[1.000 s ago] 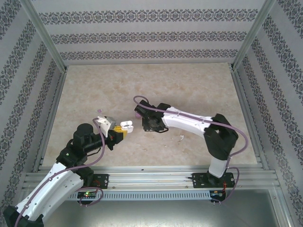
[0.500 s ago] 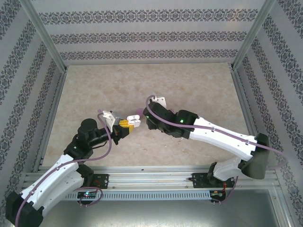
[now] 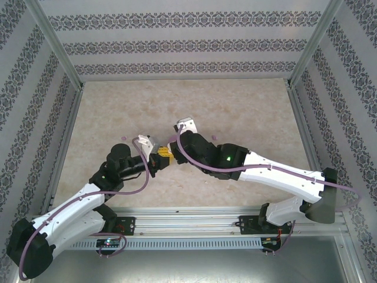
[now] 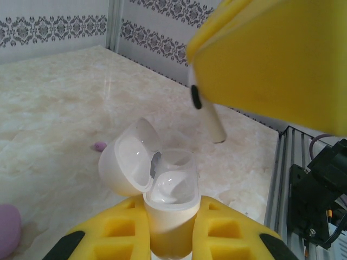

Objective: Insert the wireless bluetooth earbuds into the charging case

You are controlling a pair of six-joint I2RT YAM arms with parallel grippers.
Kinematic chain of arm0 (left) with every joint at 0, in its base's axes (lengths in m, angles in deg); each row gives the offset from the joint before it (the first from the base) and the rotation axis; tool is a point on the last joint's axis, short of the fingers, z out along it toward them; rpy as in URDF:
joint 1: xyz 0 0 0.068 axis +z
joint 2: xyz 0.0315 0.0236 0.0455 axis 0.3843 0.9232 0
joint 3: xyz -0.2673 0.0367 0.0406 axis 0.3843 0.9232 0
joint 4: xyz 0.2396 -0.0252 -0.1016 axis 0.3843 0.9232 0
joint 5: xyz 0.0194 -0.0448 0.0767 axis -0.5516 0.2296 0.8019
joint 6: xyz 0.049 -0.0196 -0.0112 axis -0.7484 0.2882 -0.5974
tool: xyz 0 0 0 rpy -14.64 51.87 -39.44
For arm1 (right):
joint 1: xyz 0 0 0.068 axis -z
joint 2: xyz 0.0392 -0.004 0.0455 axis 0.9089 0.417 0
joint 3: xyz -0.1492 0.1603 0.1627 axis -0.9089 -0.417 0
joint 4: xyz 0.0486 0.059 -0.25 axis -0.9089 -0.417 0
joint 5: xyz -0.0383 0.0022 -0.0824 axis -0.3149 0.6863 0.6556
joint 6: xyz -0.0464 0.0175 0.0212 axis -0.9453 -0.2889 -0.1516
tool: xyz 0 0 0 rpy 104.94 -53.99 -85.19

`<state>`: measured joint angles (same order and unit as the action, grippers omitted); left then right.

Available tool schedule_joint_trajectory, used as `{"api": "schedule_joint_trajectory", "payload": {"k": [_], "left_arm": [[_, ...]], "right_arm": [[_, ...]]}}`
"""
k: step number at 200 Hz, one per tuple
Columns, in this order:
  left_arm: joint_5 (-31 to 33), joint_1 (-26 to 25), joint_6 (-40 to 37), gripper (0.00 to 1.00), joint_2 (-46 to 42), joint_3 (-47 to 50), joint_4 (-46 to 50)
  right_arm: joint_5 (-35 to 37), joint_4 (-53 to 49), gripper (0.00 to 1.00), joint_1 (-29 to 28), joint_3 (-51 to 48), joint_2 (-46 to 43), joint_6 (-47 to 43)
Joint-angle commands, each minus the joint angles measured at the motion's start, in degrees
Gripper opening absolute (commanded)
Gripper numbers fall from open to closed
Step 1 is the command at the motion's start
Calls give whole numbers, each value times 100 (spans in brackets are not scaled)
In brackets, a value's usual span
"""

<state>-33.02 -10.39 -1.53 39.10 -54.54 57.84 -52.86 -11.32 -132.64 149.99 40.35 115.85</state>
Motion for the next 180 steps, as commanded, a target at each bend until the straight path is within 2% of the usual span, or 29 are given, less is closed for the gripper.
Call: {"api": "schedule_joint_trajectory", "payload": {"k": [1,35,122,180], "left_arm": [[41,-131,-65,0,-49,-129,-415],[137,-254,40,0,-49,-26,-592],[402,-344,375,0,353,25,-1249],[503,-395,396,0,435,10,-1342]], "right_arm": [[88,409,25,30,-146,37,-141],[-248,674,25,232,-365,-45,147],[-390,1079,25,261,-995,-302,568],[-559,1217,25,337,-1151,-316,895]]}}
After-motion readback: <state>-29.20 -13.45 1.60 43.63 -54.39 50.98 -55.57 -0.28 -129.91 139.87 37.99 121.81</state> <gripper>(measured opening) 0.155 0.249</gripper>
